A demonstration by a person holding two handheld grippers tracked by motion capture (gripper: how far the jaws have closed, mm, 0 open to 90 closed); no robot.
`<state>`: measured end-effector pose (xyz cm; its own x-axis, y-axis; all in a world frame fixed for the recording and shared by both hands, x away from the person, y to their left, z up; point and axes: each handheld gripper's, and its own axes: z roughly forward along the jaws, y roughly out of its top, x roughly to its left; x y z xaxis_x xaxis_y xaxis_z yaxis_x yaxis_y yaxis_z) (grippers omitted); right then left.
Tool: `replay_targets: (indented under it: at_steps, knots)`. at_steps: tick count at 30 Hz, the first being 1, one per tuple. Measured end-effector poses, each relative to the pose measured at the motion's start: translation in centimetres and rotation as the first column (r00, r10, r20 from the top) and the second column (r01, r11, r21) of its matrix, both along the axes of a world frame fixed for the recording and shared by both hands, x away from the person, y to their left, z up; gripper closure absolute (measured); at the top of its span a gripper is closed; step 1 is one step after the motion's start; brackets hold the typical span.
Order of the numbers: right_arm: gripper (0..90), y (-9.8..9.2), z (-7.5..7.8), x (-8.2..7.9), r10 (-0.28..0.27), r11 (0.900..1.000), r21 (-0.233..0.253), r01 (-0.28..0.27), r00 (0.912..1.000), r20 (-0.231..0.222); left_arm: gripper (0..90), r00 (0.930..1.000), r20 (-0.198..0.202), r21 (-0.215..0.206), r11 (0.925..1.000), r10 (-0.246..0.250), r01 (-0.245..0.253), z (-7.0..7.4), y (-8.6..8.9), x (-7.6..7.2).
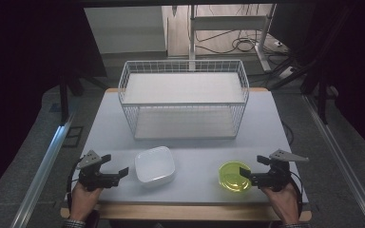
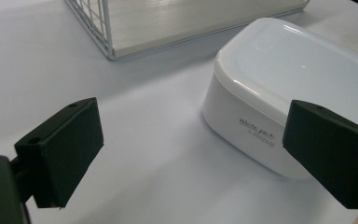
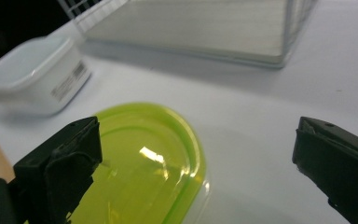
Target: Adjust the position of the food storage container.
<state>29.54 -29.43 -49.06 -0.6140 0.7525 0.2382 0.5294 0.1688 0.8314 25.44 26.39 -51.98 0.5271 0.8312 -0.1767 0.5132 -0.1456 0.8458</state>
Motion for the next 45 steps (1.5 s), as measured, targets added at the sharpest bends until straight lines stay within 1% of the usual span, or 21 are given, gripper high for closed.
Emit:
replay_targets:
  at_steps: [1,3,5,9,12,15,18,19,20,23,29,32,33,34,35,38,39,40,45]
  knots:
    - [1.4,0.1,0.0,0.0,0.013,1.000,-0.010,-0.013,0.9999,-0.004,4.8,1.0000,-0.001,-0.004,1.0000,-0.004,0.004,0.0,-0.1,0.0]
    - [2.9,0.1,0.1,0.1,0.006,1.000,-0.023,-0.006,0.9999,-0.009,4.8,0.9999,-0.006,-0.018,0.9997,-0.016,0.016,0.0,-0.2,0.0]
    - [3.4,0.0,0.2,0.0,0.002,1.000,-0.030,-0.002,1.0000,-0.004,5.0,0.9999,-0.003,-0.019,0.9997,-0.015,0.015,0.1,-0.3,-0.1]
    - [6.5,-0.2,0.2,0.0,-0.022,0.999,-0.034,0.021,0.9997,-0.010,5.2,0.9999,0.000,-0.016,0.9997,-0.016,0.016,0.0,-0.3,-0.1]
    - [10.2,-0.1,0.2,-0.1,-0.045,0.997,-0.060,0.044,0.9989,-0.014,5.4,0.9999,-0.006,-0.018,0.9998,-0.011,0.011,-0.1,-0.2,0.0]
    - [17.3,-0.1,0.3,-0.3,-0.044,0.995,-0.085,0.044,0.9990,-0.005,5.6,0.9999,0.000,-0.019,0.9997,-0.014,0.014,-0.1,-0.2,-0.1]
    - [29.0,0.0,0.5,-0.5,-0.037,0.995,-0.092,0.037,0.9993,-0.003,5.6,0.9999,0.010,-0.017,0.9998,-0.014,0.014,0.0,-0.2,-0.1]
    - [29.0,0.0,0.5,-0.5,-0.037,0.995,-0.092,0.037,0.9993,-0.003,5.5,0.9999,0.010,-0.017,0.9998,-0.014,0.014,0.0,-0.2,-0.1]
    - [37.1,0.1,0.8,-0.7,-0.023,0.995,-0.100,0.023,0.9997,0.004,5.5,0.9998,0.012,-0.017,0.9998,-0.014,0.014,-0.1,-0.2,-0.2]
    - [46.0,0.4,1.3,-1.0,-0.024,0.994,-0.108,0.023,0.9997,-0.003,5.6,0.9997,0.016,-0.017,0.9997,-0.018,0.018,-0.1,-0.2,-0.2]
    - [63.7,1.9,2.1,-2.1,0.027,0.987,-0.161,-0.019,0.9986,0.046,5.8,0.9992,0.028,0.001,0.9996,-0.028,0.028,-0.1,-0.4,-0.2]
    - [74.4,2.7,2.5,-2.7,0.060,0.981,-0.191,-0.048,0.9964,0.059,6.0,0.9990,0.035,0.006,0.9996,-0.028,0.028,0.0,-0.4,-0.3]
    - [74.4,2.7,2.5,-2.7,0.060,0.981,-0.191,-0.048,0.9964,0.059,6.0,0.9990,0.035,0.006,0.9996,-0.028,0.028,0.0,-0.4,-0.3]
    - [77.6,3.0,2.6,-2.8,0.079,0.978,-0.196,-0.065,0.9950,0.062,6.0,0.9989,0.038,0.009,0.9996,-0.029,0.028,0.0,-0.4,-0.3]
    - [84.1,3.5,2.7,-3.1,0.116,0.973,-0.210,-0.100,0.9913,0.063,6.0,0.9989,0.040,0.011,0.9996,-0.027,0.027,0.0,-0.4,-0.3]
    - [89.1,4.2,2.7,-3.4,0.157,0.962,-0.233,-0.140,0.9862,0.054,6.0,0.9989,0.039,0.013,0.9996,-0.024,0.024,0.0,-0.3,-0.4]
    - [89.1,4.2,2.7,-3.4,0.157,0.962,-0.233,-0.140,0.9862,0.054,6.0,0.9989,0.039,0.013,0.9996,-0.024,0.024,0.0,-0.3,-0.4]
    - [89.4,4.9,2.7,-3.6,0.182,0.955,-0.247,-0.167,0.9825,0.039,6.0,0.9991,0.037,0.013,0.9997,-0.021,0.020,-0.1,-0.3,-0.4]
    - [89.7,5.9,2.7,-3.9,0.215,0.943,-0.261,-0.205,0.9766,0.009,6.0,0.9991,0.039,0.024,0.9996,-0.016,0.015,-0.1,-0.2,-0.4]
